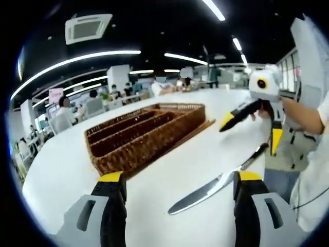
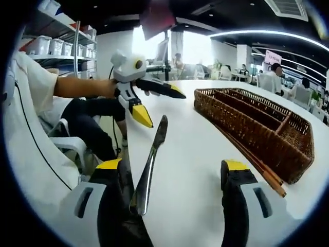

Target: Arrange the knives, forks, and spoons in their matching storage slots by inserting each utensil handle-first until every utensil is classified and aligned in the correct compartment

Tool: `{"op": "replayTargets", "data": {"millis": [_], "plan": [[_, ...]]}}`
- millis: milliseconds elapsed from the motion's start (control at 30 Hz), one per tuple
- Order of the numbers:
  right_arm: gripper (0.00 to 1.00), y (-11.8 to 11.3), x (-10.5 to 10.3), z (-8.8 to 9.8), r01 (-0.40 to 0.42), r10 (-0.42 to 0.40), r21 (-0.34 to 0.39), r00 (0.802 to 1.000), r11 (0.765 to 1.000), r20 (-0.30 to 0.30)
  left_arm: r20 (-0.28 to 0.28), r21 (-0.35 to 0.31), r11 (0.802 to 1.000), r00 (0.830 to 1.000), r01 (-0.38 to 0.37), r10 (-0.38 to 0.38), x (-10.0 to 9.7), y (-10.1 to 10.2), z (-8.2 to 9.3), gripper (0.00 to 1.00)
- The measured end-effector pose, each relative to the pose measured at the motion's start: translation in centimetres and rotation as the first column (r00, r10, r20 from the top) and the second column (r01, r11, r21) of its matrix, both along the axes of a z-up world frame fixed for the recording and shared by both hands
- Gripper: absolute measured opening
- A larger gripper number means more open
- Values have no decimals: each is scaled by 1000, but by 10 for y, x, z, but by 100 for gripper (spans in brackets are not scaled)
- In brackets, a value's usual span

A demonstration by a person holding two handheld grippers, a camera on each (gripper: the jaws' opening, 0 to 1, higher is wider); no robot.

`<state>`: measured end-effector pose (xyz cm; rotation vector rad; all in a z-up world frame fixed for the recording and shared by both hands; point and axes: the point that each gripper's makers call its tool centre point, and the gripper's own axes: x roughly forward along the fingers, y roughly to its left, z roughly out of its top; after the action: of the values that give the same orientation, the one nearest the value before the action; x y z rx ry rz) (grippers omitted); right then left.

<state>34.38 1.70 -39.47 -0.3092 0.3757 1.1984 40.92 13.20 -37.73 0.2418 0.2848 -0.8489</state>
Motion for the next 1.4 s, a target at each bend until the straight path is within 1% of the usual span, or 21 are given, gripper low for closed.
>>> {"op": "replayTargets", "data": {"millis": [100,133,200,233,267,300,367,400,567,667,700,767,867,900,933,1000,1100,1167,1200,1300,1400], "plan": [[69,1,-2,0,-10,10,2,1000,1000,-1,-3,8,1000,1000,5,-5,0,0,-3,81],[66,1,-2,1,-13,13,0,1000,1000,0,-7,8,1000,1000,9,-9,1,1,-3,80],[59,2,-4,1,-21,21,-9,1000,1000,0,-10,13,1000,1000,17,-16,-6,-4,-4,78],[55,3,-5,1,-24,24,-13,1000,1000,2,-11,15,1000,1000,18,-18,-7,-5,-4,75],[52,3,-5,1,-27,27,-16,1000,999,4,-12,18,1000,1000,20,-20,-8,-5,-5,74],[51,4,-7,3,-36,36,-17,999,999,5,-10,21,999,1000,30,-30,-20,-16,-5,72],[50,6,-9,2,-43,43,-15,999,999,-6,-19,16,999,999,38,-38,-23,-17,-5,70],[50,7,-10,-2,-52,52,-31,998,998,-19,-22,13,999,999,39,-39,-24,-17,-5,68],[45,9,-12,-5,-67,66,-51,998,996,-18,-27,11,998,998,58,-58,-31,-21,-5,60],[42,9,-12,-5,-69,68,-51,997,996,-21,-40,20,997,997,70,-69,-29,-18,-7,60],[40,9,-12,-6,-73,72,-60,997,996,-22,-32,30,997,997,72,-71,-29,-18,-8,60],[35,8,-13,-8,-77,75,-73,997,994,-24,-35,40,996,996,81,-79,-30,-18,-9,59],[33,9,-13,-9,-72,69,-76,997,995,-35,-40,46,995,995,89,-87,-28,-17,-10,57],[31,7,-16,-14,-87,83,-107,996,990,-40,-40,49,995,995,91,-90,-28,-17,-11,57],[30,15,-18,-9,-102,100,-64,994,993,-35,-46,64,993,994,100,-97,-29,-18,-13,57],[29,12,-16,-11,-95,91,-104,995,990,-43,-45,77,991,994,106,-103,-29,-18,-14,56],[27,8,-8,-11,-96,90,-119,995,988,-50,-45,73,991,993,115,-112,-30,-20,-13,56],[25,8,-6,-11,-99,93,-124,994,987,-50,-35,76,990,993,116,-114,-29,-20,-12,54],[23,7,-4,-10,-106,100,-137,994,985,-53,-53,80,989,991,123,-119,-30,-19,-14,54],[16,5,-5,-11,-114,105,-170,993,979,-62,-69,88,987,989,135,-130,-28,-18,-14,54],[14,4,-4,-12,-119,109,-200,992,973,-63,-87,119,980,985,160,-151,-31,-19,-17,51]]}}
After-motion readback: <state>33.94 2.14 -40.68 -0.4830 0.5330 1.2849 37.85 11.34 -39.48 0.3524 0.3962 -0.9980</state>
